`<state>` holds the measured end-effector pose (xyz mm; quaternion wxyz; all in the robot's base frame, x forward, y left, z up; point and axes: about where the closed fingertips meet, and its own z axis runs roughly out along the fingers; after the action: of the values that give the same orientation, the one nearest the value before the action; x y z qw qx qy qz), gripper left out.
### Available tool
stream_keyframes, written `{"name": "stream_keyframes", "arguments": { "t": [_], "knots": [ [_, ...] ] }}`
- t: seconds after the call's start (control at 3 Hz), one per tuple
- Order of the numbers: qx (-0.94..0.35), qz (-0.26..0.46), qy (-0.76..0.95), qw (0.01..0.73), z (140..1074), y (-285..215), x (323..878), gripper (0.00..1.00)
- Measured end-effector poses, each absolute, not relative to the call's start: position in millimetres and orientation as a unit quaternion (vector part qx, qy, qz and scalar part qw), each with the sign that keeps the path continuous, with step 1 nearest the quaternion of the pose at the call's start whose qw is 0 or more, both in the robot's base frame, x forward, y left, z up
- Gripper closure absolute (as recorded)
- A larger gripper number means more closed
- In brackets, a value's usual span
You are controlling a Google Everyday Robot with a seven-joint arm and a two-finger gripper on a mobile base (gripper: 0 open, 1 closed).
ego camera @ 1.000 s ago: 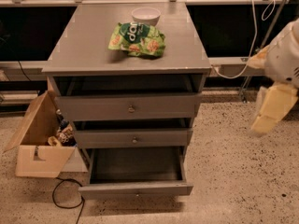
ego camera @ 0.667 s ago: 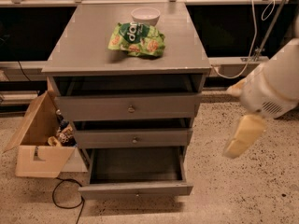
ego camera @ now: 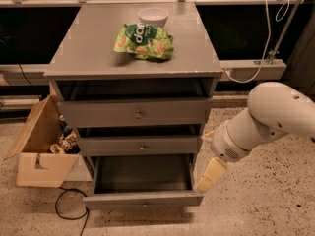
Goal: Close bottom drawer
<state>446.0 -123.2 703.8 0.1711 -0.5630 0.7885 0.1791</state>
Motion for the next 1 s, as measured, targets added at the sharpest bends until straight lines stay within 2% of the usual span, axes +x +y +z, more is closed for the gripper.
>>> {"name": "stream_keyframes", "arguments": {
  "t": [0.67,1.0],
  "knots": [
    [-0.552,0.202,0.792,0.167,670,-126,450,0.0],
    [-0.55,0.219,0.792,0.15,588,-137,439,0.0]
  ]
}}
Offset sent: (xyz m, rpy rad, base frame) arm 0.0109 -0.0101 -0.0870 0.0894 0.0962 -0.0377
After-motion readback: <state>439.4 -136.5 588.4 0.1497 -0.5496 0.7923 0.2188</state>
